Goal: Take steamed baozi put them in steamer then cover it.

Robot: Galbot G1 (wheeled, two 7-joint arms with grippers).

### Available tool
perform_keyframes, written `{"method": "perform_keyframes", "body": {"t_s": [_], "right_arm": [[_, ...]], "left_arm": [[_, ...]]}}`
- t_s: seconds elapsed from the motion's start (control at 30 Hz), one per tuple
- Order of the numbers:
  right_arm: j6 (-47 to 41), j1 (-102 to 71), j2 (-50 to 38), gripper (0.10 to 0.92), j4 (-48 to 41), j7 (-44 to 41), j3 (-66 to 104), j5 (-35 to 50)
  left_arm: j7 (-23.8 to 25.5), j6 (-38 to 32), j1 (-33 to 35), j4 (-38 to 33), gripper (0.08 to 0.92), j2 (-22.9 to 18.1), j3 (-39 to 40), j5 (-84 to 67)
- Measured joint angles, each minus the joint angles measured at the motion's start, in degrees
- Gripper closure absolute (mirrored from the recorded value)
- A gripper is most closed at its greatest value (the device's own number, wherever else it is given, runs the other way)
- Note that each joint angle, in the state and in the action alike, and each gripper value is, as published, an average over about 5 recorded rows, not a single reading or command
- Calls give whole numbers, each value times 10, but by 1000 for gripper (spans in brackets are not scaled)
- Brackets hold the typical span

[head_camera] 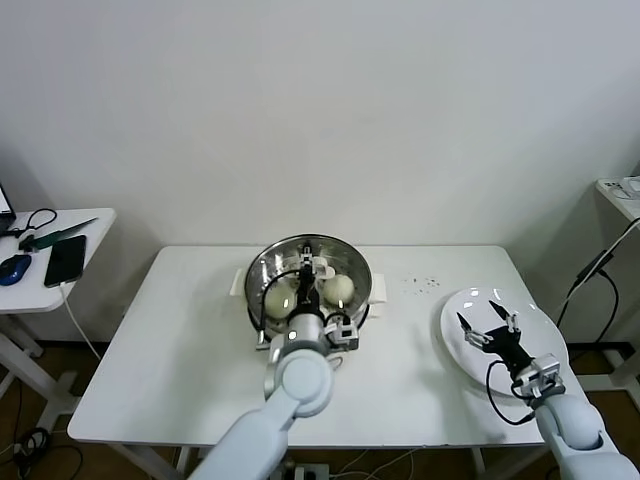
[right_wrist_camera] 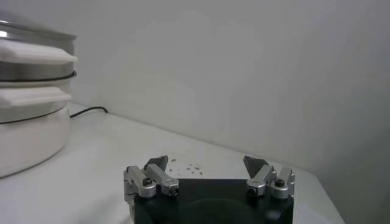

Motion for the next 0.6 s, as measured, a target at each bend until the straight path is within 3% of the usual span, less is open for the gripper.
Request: {"method": "perform_keyframes", "body": {"t_s": [0.37,0.6], "right_arm": [[-22,9,2,203,3,5,-4,-7],[-34,10,5,203,12,8,-4,-1]], "left_arm": [[2,0,43,-90,211,41,-10,-36],[-22,0,87,-152,178,74,-40,-78]]}}
